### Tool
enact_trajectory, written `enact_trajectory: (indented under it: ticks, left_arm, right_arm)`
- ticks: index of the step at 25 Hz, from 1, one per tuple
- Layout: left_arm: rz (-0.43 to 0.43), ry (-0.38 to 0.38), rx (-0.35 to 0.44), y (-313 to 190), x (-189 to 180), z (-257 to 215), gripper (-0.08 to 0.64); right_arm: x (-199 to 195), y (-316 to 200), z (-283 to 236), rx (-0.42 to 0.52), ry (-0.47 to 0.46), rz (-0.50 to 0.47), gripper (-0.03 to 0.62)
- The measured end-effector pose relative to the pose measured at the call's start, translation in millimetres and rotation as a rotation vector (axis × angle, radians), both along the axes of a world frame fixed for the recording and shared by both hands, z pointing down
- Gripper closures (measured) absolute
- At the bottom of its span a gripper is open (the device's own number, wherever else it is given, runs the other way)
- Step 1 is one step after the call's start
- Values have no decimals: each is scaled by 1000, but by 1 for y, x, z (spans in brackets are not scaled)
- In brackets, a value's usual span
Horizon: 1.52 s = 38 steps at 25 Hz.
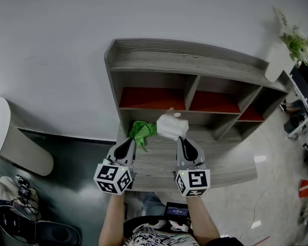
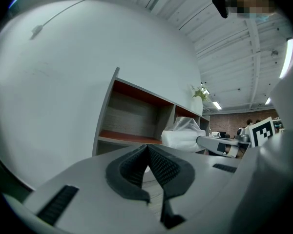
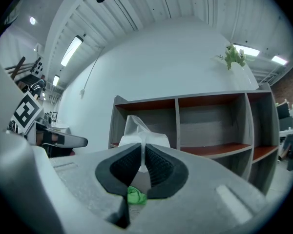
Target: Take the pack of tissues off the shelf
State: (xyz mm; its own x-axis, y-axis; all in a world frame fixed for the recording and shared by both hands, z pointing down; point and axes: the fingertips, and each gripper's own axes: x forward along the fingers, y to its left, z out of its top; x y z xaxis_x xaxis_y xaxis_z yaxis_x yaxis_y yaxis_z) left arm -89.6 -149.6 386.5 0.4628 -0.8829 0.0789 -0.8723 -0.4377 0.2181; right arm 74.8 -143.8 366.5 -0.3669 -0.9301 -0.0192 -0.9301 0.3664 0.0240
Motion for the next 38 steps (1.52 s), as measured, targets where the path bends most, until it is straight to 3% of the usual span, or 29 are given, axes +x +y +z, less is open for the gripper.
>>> enact_trajectory:
  ticks: [11, 38]
  left_arm:
    - [-11, -8, -32, 13, -4, 16, 554]
    - [14, -33, -144, 6, -13, 87, 554]
  right_arm:
    - [3, 13, 20, -48, -48, -5, 563]
    - [-10, 13, 94, -182, -7, -49, 565]
